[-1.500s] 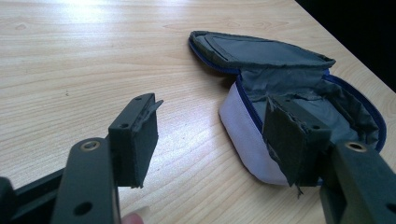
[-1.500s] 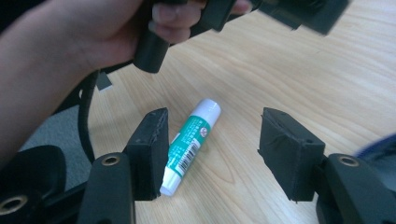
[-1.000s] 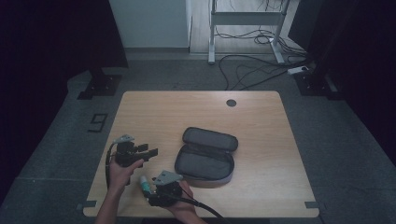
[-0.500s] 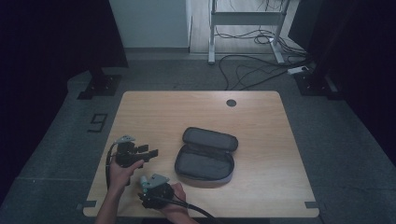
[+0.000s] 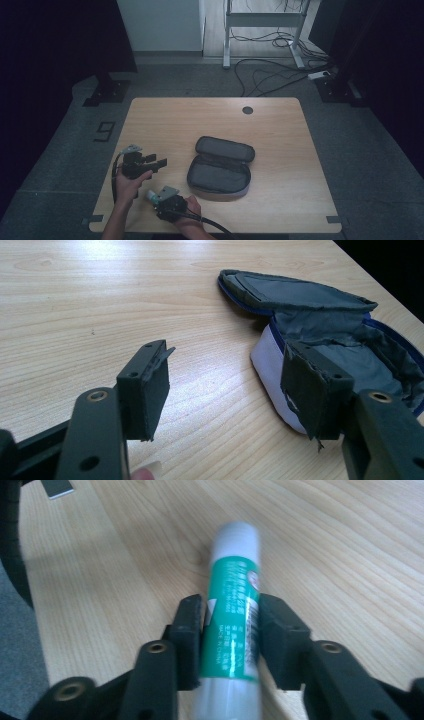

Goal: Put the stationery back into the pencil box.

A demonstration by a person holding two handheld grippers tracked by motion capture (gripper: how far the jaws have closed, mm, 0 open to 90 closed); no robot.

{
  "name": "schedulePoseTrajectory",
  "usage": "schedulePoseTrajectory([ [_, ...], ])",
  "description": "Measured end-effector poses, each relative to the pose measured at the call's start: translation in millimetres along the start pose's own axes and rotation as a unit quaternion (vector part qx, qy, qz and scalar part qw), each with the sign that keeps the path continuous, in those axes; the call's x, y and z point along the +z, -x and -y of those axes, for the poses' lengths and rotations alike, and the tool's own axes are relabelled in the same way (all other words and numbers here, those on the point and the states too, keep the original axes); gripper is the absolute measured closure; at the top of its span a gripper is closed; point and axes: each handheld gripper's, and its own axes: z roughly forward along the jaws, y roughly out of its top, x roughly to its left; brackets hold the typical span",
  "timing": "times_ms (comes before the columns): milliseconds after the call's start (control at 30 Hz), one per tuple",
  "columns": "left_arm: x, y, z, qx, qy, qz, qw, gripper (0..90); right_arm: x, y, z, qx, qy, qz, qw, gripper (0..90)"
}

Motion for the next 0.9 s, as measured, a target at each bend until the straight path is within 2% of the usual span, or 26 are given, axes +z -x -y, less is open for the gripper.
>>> schedulePoseTrajectory([
  [133, 1.1, -1.1, 0.6, -0.002, -0.002, 0.000, 1.0000, 36.2, -2.2, 2.4, -0.9, -0.020, -0.010, -0.008, 0.9997, 64.7],
  [367, 0.1, -2.6, 0.7, -0.003, -0.001, 0.000, 1.0000, 36.2, -13.1, 7.6, -2.2, -0.022, -0.002, -0.031, 0.9993, 64.9],
  [733, 0.6, -4.1, 1.8, -0.003, -0.005, -0.002, 1.0000, 36.3, -43.7, 19.3, -1.8, -0.017, 0.024, -0.033, 0.9990, 64.9],
  [900, 0.6, -6.2, 2.5, -0.005, -0.006, -0.006, 1.0000, 36.3, -59.6, 28.5, 0.5, -0.016, 0.037, -0.024, 0.9989, 64.8],
])
